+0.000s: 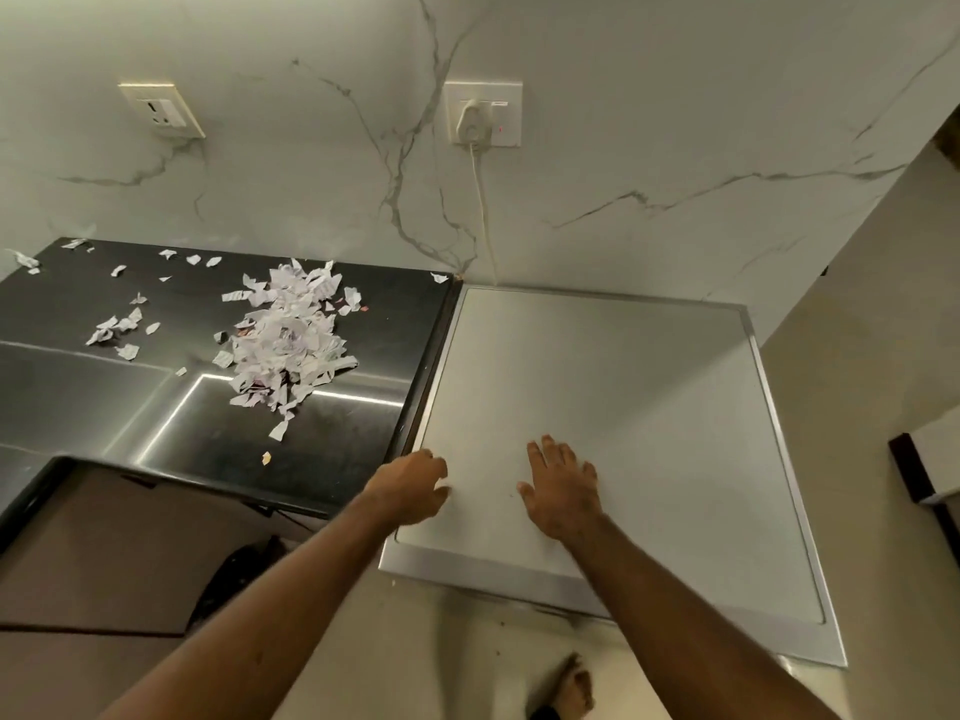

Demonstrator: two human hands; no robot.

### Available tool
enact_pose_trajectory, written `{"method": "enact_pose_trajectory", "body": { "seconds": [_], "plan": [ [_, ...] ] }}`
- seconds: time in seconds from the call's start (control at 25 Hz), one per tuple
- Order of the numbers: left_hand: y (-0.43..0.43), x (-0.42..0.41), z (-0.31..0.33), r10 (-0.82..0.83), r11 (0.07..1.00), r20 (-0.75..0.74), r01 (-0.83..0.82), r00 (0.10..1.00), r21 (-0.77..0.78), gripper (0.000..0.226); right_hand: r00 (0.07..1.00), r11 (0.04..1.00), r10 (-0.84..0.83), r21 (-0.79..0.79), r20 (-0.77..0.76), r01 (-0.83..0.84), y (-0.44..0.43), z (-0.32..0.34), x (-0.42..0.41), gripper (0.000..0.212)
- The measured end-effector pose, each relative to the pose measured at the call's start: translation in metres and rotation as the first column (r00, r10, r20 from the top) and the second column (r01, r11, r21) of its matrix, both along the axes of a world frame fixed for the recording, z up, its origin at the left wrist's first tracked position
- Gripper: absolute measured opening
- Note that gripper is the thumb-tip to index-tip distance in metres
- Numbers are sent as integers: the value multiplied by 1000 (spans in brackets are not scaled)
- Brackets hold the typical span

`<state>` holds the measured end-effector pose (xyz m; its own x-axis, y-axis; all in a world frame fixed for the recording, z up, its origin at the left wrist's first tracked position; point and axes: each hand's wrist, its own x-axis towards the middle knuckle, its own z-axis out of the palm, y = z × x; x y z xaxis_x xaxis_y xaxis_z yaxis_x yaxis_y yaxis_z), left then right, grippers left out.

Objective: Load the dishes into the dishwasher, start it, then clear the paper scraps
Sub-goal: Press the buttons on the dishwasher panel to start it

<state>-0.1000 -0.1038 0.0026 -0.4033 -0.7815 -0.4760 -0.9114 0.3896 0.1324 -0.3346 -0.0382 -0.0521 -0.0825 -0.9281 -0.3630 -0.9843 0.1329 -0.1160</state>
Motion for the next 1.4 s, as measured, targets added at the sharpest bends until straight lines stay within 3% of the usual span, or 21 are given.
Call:
{"method": "enact_pose_trajectory", "body": {
  "seconds": [0.24, 0.32, 0.4, 0.52, 0.64, 0.96, 1.4],
  "plan": [
    [92, 56, -16, 49, 999, -191, -44, 980, 28, 24, 991, 991, -131, 37, -22, 132, 56, 1, 41, 65],
    [119, 70, -29, -6, 999, -174, 13, 985, 39, 19, 985, 984, -171, 43, -15, 172, 76, 0, 56, 63],
    [137, 79, -46, -49, 995, -96, 57, 994, 87, 30, 983, 982, -184, 34, -21, 185, 93, 1, 67, 66],
    [151, 89, -70, -67, 982, 46, 58, 997, 178, 65, 980, 978, -198, 63, -3, 198, 118, 4, 73, 83],
    [162, 89, -80, -72, 978, 107, 49, 992, 205, 82, 974, 971, -228, 75, -2, 228, 138, 7, 78, 84],
    [180, 75, -94, -27, 985, 140, 2, 990, 174, 96, 970, 969, -239, 76, 45, 235, 155, 6, 75, 77],
    [192, 86, -108, 35, 992, 102, -47, 994, 118, 102, 968, 970, -241, 49, 66, 239, 160, 8, 78, 85]
  ]
}}
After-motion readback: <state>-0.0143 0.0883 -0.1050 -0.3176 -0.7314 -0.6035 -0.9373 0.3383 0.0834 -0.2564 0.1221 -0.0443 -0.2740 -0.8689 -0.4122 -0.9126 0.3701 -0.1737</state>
